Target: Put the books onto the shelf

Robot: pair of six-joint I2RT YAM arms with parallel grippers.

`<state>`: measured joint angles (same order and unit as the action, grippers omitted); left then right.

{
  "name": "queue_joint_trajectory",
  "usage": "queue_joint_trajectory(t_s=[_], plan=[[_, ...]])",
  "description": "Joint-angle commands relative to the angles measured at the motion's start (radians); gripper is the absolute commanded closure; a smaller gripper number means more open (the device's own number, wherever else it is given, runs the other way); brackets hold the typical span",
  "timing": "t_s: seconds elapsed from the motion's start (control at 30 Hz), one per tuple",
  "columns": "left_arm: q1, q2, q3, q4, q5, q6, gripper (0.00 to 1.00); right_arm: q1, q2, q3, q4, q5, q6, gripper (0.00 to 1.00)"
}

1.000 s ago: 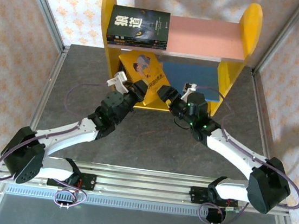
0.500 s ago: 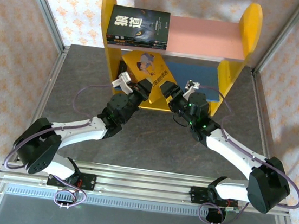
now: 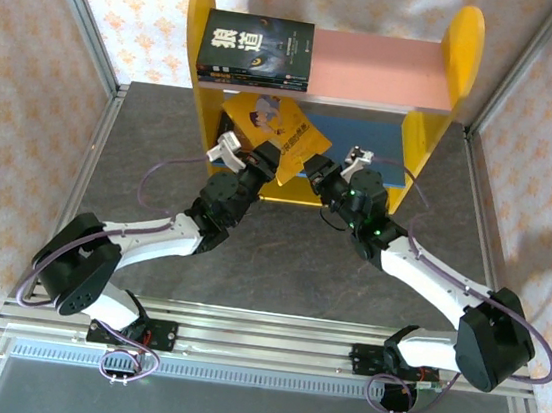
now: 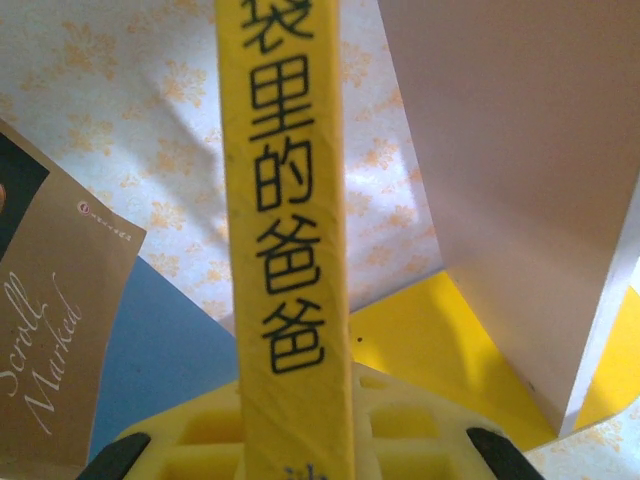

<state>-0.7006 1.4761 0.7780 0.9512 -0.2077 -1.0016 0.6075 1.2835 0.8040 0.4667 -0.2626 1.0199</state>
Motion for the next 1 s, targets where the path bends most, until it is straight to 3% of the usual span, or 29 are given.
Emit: queue_joint_trajectory(t_s=[0.0, 0.4, 0.73, 0.97], plan=[[-0.017, 0.001, 0.076, 0.027, 0.024, 0.014, 0.97, -0.026, -0.022, -0.013, 0.055, 0.004, -0.017, 0.96], [-0.017, -0.043, 0.068, -0.103, -0.005, 0.048, 0.46, -0.102, -0.031, 0.032, 0.089, -0.125, -0.145, 1.0], [-0.017, -0.224, 0.011, -0.409, -0.072, 0.125, 0.42, -0.195, -0.004, 0.1, 0.069, -0.299, -0.262, 1.0], [-0.017, -0.385, 0.062, -0.785, -0.134, 0.24, 0.4, -0.256, 0.015, 0.155, -0.024, -0.424, -0.376, 1.0]])
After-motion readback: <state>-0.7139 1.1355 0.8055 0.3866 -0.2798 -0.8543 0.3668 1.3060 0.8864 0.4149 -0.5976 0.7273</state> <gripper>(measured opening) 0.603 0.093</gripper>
